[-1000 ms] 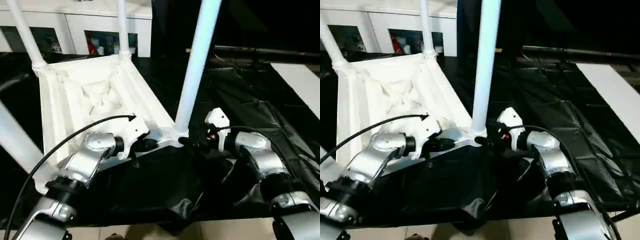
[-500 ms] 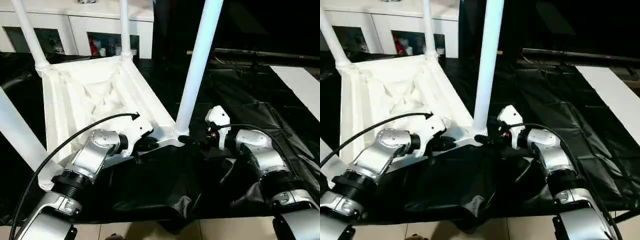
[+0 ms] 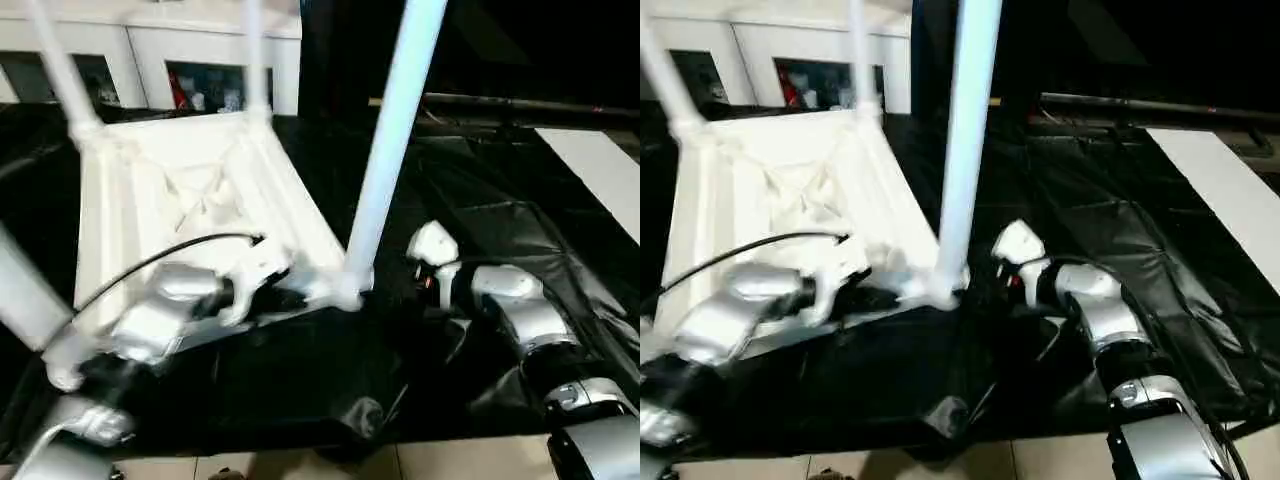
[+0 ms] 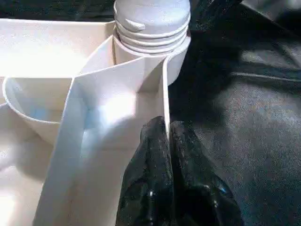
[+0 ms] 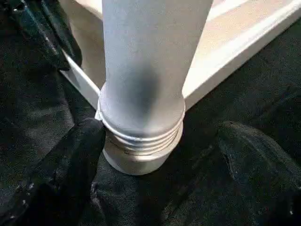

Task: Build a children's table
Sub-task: Rotate leg to tighten

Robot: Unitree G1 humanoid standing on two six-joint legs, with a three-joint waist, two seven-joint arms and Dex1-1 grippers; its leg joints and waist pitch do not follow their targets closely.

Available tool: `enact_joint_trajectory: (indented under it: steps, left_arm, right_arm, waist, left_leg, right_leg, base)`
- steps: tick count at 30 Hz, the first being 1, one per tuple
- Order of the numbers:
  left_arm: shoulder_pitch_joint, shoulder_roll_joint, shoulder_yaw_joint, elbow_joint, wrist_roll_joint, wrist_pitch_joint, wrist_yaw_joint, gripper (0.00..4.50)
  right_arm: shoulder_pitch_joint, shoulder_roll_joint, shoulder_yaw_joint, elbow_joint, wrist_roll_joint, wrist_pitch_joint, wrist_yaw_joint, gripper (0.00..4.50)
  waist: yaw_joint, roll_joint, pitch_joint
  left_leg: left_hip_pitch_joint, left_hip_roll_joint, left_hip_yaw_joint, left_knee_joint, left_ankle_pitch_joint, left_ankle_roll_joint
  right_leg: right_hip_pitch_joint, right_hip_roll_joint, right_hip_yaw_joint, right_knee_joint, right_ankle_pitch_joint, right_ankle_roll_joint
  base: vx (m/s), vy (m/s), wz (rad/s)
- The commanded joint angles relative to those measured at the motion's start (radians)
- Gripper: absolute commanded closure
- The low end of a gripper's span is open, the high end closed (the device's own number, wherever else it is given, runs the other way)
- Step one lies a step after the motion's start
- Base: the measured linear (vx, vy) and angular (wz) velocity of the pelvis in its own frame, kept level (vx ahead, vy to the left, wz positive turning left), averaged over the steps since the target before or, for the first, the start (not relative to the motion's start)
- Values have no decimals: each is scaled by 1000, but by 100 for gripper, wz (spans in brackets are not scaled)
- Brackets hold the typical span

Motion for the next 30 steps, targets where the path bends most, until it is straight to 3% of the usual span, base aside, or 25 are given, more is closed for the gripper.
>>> enact_joint_trajectory:
  steps: [1,7,12,15,30]
  left_arm:
    - [53,-5,-108,28,23,37,-67,441]
    - [53,6,-105,32,25,34,-68,441]
    - [65,18,-102,2,21,48,-80,441]
    - [64,16,-100,2,24,48,-79,450]
    - [81,28,-96,-18,17,60,-87,450]
  right_arm:
    - [-7,-17,16,-23,-13,-11,20,35]
    - [6,-8,19,-29,-4,-19,61,35]
    - [-3,18,4,-34,43,3,112,35]
    - [-1,19,7,-33,46,8,120,64]
    - [-3,32,-2,-13,58,35,139,172]
  waist:
    - [-5,2,-51]
    - [1,1,-47]
    - [-1,2,-50]
    - [2,0,-51]
    - [2,-3,-50]
  left_leg:
    - [15,36,-7,-59,-209,50]
    - [22,39,-7,-64,-266,31]
    - [21,39,-7,-63,-252,33]
    - [19,38,-6,-61,-220,41]
    - [20,38,-6,-61,-224,39]
  right_leg:
    - [36,-47,24,-63,-92,-243]
    - [30,-50,27,-72,-194,-225]
    - [31,-49,27,-68,-154,-229]
    - [33,-49,27,-63,-118,-238]
    - [33,-50,26,-65,-144,-232]
  base:
    - [0,0,0]
    - [0,0,0]
    - [0,0,0]
    - [0,0,0]
    - [0,0,0]
